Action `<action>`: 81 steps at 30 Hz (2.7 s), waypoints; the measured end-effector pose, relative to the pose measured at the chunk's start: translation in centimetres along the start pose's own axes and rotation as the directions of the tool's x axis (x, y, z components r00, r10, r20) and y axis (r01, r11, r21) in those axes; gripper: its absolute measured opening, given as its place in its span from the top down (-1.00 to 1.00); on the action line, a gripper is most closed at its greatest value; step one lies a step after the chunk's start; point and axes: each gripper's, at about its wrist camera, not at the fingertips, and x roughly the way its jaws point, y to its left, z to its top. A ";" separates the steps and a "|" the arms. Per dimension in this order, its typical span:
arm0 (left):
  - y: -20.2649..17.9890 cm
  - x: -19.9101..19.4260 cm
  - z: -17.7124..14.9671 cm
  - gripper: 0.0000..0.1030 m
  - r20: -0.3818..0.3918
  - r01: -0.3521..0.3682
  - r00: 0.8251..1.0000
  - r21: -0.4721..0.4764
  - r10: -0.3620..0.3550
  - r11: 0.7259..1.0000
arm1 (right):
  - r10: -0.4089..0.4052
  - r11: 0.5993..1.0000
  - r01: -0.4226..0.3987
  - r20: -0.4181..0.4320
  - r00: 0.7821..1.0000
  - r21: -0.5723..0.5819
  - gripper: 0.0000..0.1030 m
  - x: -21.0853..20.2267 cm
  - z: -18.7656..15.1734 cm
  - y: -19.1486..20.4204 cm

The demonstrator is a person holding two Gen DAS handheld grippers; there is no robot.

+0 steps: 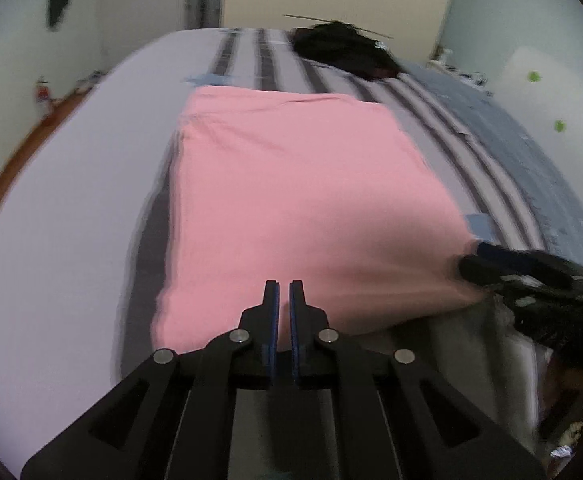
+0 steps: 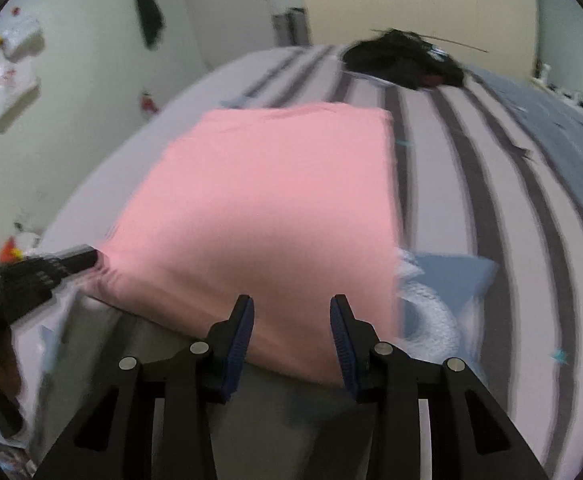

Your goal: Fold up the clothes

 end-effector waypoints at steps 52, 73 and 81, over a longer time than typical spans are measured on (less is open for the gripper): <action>8.8 12.1 14.5 0.84 0.066 -0.119 0.991 0.047 0.116 0.992 | -0.025 0.999 0.023 0.077 0.997 0.032 0.53 11.5 14.4 -5.8; 11.4 16.0 17.0 0.64 0.049 -0.156 0.987 0.023 0.155 0.987 | -0.083 0.990 0.079 0.026 0.996 0.117 0.56 18.2 18.7 -11.4; 11.0 14.6 17.6 0.35 0.073 -0.205 0.976 -0.001 0.205 0.979 | -0.111 0.984 0.103 0.052 0.992 0.143 0.56 18.9 21.4 -13.6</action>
